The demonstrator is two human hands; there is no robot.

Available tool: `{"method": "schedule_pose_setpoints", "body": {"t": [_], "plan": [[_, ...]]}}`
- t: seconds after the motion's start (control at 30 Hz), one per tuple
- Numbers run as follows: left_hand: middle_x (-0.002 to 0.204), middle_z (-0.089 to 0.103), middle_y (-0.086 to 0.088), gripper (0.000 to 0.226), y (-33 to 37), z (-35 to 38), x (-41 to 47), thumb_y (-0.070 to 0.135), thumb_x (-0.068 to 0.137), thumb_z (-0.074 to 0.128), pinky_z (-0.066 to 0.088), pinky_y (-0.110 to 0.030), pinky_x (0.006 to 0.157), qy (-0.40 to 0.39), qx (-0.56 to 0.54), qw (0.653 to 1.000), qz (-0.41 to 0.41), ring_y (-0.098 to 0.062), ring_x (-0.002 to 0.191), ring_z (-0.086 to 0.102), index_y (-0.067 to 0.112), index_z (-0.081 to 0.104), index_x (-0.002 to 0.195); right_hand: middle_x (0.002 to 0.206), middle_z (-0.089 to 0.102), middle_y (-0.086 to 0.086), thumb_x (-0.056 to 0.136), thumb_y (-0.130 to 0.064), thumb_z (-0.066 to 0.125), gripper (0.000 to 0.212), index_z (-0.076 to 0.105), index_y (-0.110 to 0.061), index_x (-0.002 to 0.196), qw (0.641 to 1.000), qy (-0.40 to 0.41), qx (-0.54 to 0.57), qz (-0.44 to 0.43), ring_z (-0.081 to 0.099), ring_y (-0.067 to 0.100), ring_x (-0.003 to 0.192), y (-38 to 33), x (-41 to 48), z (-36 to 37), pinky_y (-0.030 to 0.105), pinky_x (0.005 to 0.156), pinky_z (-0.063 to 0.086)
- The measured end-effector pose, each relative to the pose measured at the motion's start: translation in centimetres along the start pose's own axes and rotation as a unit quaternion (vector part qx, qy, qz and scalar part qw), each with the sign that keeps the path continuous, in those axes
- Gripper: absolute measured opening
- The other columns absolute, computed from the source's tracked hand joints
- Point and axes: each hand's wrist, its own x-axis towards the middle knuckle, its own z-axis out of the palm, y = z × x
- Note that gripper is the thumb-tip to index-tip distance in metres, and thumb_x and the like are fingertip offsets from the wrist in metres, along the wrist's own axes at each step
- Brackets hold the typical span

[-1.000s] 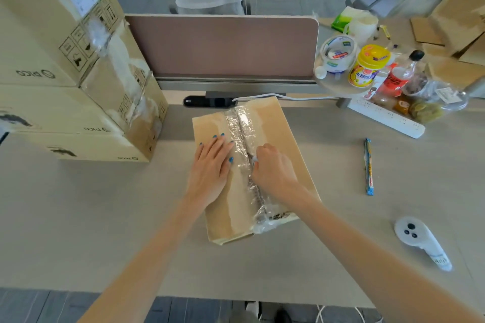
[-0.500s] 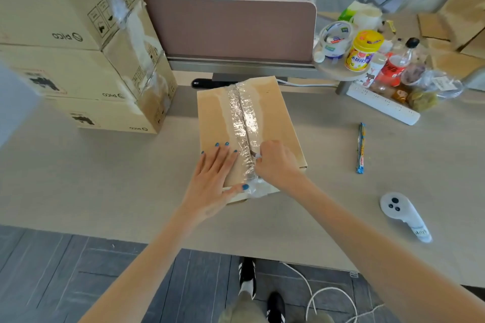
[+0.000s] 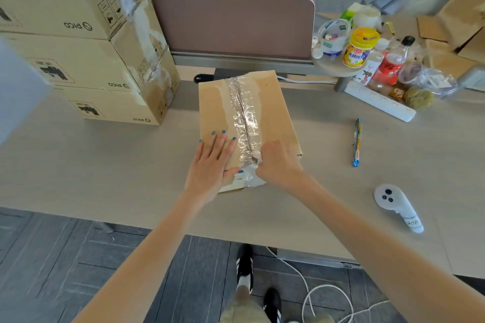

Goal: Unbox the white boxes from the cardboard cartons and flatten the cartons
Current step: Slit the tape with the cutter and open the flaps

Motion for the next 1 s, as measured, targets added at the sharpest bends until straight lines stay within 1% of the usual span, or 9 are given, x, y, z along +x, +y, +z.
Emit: {"method": "schedule_pose_setpoints", "body": {"t": [0.2,0.3,0.4,0.47,0.53,0.63,0.7,0.83,1.0], "plan": [[0.160,0.032,-0.009,0.080,-0.5,0.3,0.1,0.066,0.097,0.010,0.033,-0.052,0.115,0.001,0.014,1.000,0.008,-0.032,0.147,0.029,0.016,0.034,0.153,0.080,0.042,0.003,0.083,-0.003,0.056,0.033,0.034,-0.014,0.062,1.000,0.018,0.006,0.000,0.044,0.023,0.075,0.6,-0.6,1.7,0.022,0.045,0.023],[0.159,0.033,-0.009,0.080,-1.0,0.3,0.5,0.067,0.097,0.009,0.033,-0.051,0.115,-0.006,0.019,1.000,0.013,-0.031,0.146,0.031,0.016,0.036,0.153,0.073,0.041,0.002,0.083,-0.004,0.056,0.032,0.035,-0.013,0.060,1.000,0.015,0.012,0.002,0.046,0.025,0.072,0.7,-0.6,1.8,0.026,0.046,0.027],[0.159,0.034,-0.007,0.082,-1.8,0.3,0.9,0.069,0.097,0.005,0.031,-0.050,0.116,-0.001,0.015,1.000,0.026,-0.030,0.146,0.032,0.017,0.037,0.152,0.087,0.047,0.007,0.086,-0.009,0.056,0.019,0.045,-0.008,0.071,1.000,0.017,0.007,-0.009,0.047,0.027,0.074,0.6,-0.7,2.1,0.029,0.058,0.033],[0.161,0.029,-0.005,0.083,-2.7,0.4,1.2,0.072,0.095,0.004,0.025,-0.050,0.118,-0.004,-0.001,0.999,0.038,-0.028,0.148,0.026,0.020,0.031,0.155,0.100,0.050,0.010,0.089,-0.011,0.054,0.006,0.052,-0.007,0.085,0.999,0.025,0.003,-0.020,0.052,0.031,0.078,0.8,-0.7,2.4,0.031,0.063,0.033],[0.163,0.024,-0.002,0.085,-3.3,0.3,1.4,0.076,0.093,0.004,0.018,-0.049,0.121,-0.003,-0.014,0.999,0.047,-0.024,0.151,0.018,0.023,0.026,0.156,0.106,0.052,0.009,0.092,-0.013,0.051,0.010,0.056,-0.005,0.094,0.999,0.050,0.007,-0.021,0.057,0.034,0.086,1.3,-0.7,3.0,0.032,0.064,0.035],[0.165,0.007,0.006,0.094,-3.4,0.1,1.3,0.083,0.084,-0.004,-0.002,-0.042,0.122,-0.002,-0.047,0.998,0.043,-0.015,0.153,0.000,0.028,0.015,0.158,0.100,0.060,0.005,0.095,-0.017,0.045,0.012,0.055,-0.011,0.099,0.994,0.109,0.018,-0.029,0.055,0.030,0.079,2.9,-0.8,4.0,0.032,0.061,0.036],[0.165,0.003,0.009,0.095,-3.1,-0.1,1.0,0.085,0.083,-0.001,-0.007,-0.039,0.121,0.001,-0.077,0.997,0.027,-0.011,0.152,-0.005,0.029,0.013,0.158,0.093,0.064,0.002,0.096,-0.020,0.044,0.011,0.053,-0.014,0.100,0.990,0.131,0.020,-0.045,0.050,0.027,0.071,4.1,-0.9,4.7,0.032,0.058,0.034],[0.163,0.021,0.004,0.076,-2.4,0.3,-0.4,0.068,0.093,0.027,0.006,-0.042,0.122,0.059,-0.088,0.994,0.028,-0.013,0.151,0.011,0.023,0.030,0.155,0.083,0.063,-0.003,0.095,-0.019,0.046,0.001,0.048,-0.018,0.095,0.983,0.157,0.036,-0.092,0.051,0.025,0.064,6.3,-1.3,6.6,0.028,0.050,0.030],[0.159,0.032,0.003,0.054,-0.5,1.0,-2.5,0.040,0.100,0.044,0.018,-0.045,0.121,0.119,-0.099,0.987,0.030,-0.017,0.147,0.028,0.022,0.038,0.151,0.087,0.059,-0.007,0.094,-0.020,0.050,0.004,0.047,-0.018,0.096,0.981,0.142,0.032,-0.125,0.049,0.015,0.067,8.0,-2.2,9.4,0.021,0.046,0.026]]}}
